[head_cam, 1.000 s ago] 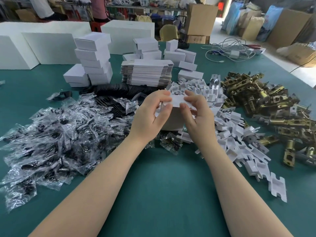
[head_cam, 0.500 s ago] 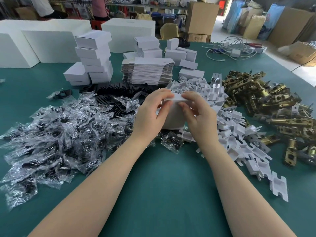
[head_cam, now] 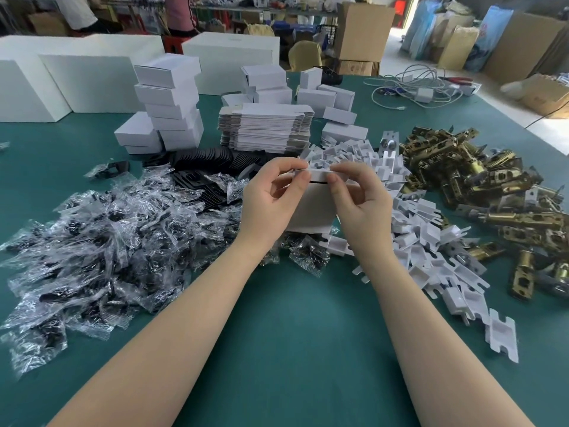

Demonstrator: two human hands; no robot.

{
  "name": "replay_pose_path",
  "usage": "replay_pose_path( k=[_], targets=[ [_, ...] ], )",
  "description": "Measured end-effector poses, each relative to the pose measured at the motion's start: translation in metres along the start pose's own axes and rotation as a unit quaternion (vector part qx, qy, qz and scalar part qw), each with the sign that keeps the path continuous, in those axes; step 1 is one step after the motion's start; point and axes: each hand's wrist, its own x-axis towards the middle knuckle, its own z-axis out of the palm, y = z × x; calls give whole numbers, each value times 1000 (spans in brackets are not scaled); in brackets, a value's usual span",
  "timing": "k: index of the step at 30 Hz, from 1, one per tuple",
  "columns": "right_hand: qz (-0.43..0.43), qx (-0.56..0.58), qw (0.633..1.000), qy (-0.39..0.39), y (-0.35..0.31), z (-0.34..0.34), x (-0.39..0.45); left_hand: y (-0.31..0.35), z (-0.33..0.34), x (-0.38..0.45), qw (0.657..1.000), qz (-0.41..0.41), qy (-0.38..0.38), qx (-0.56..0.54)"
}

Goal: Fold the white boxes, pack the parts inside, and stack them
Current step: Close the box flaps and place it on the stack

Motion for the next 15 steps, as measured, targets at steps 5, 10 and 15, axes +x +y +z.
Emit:
replay_pose_path(
  k=[5, 10, 15],
  targets=[
    [-5, 0, 1000, -9, 2, -2, -2, -1, -2, 0, 999, 19, -26, 15],
    [13, 1, 1000, -19, 0, -4, 0, -1, -5, 0, 999, 28, -36, 28],
    [8, 0, 1000, -29, -1, -3, -1, -4, -7, 2, 999, 16, -30, 11]
  ],
)
